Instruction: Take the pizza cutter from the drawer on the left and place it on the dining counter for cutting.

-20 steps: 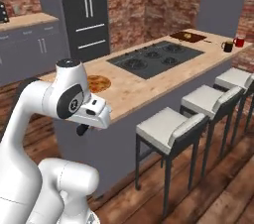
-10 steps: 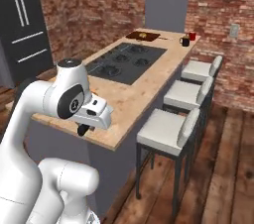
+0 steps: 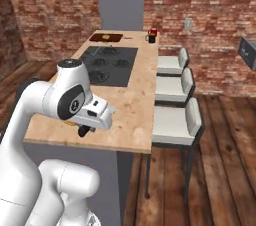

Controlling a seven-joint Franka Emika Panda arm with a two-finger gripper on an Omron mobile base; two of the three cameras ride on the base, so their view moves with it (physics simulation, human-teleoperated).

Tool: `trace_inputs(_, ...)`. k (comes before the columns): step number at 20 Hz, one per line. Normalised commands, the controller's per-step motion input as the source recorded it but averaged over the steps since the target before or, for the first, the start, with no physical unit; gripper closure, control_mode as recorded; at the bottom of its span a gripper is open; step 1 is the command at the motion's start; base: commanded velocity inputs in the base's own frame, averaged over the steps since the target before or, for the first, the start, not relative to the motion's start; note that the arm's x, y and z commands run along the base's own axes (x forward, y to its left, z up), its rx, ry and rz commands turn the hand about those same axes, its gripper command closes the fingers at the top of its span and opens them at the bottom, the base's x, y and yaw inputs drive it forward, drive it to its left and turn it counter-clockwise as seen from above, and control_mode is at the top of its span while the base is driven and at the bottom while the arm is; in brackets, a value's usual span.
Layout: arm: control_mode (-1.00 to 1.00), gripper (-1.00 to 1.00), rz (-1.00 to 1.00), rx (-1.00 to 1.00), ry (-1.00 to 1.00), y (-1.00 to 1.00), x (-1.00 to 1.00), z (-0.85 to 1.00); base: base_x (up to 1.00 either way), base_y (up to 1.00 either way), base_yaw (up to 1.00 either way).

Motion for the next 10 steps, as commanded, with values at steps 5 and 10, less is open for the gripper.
trace_inputs(5,1.0,1.0,0.0,0.0,0.0,0.0,0.0,0.0,0.43,0.26,-0.24)
trace_inputs(10,1.0,1.0,0.0,0.0,0.0,0.0,0.0,0.0,0.48,0.06,-0.04)
